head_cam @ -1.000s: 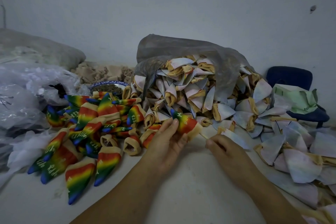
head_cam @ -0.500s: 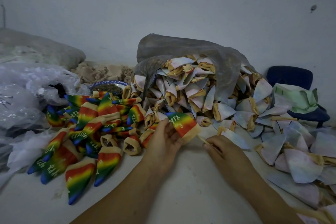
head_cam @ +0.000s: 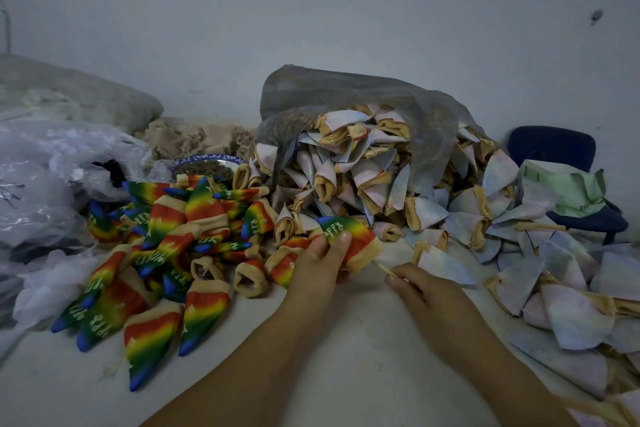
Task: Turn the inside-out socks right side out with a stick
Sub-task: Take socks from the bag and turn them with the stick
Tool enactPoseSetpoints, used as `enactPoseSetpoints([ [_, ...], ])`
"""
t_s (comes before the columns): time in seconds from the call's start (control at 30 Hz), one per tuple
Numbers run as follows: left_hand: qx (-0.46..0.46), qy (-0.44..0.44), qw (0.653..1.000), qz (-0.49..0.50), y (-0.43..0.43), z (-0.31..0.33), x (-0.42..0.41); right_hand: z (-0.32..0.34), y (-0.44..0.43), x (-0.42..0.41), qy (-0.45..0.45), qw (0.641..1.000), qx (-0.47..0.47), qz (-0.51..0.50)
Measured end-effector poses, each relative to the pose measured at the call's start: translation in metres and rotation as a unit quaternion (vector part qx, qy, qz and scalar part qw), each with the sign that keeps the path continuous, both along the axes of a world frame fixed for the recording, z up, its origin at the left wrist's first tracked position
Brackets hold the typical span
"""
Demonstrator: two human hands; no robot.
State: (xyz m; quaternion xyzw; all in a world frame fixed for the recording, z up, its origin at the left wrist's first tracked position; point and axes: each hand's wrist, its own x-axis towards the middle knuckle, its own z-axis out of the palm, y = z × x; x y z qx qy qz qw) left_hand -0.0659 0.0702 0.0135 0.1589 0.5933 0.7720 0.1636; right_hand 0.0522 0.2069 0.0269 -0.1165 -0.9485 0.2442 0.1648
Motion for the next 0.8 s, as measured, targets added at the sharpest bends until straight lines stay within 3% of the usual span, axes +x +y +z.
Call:
enactPoseSetpoints([
  [0.1, -0.048, 0.059, 0.997, 0.015, -0.002, 0.002, 0.003, 0.003, 0.003, 0.002, -0.002, 1.000, 0.004, -0.004],
  [0.4, -0.107, 0.072, 0.991, -0.028, -0.004, 0.002, 0.008, 0.006, 0.015, 0.004, 0.018, 0.999, 0.029, 0.020],
  [0.53, -0.210, 0.121, 0.970, -0.020, -0.004, 0.003, 0.004, 0.006, 0.010, 0.002, 0.042, 0.998, 0.046, 0.005],
  [0.8, -0.186, 0.137, 0.973, 0.019, -0.001, 0.010, 0.007, -0.004, -0.016, -0.003, 0.036, 0.998, -0.035, -0.046],
])
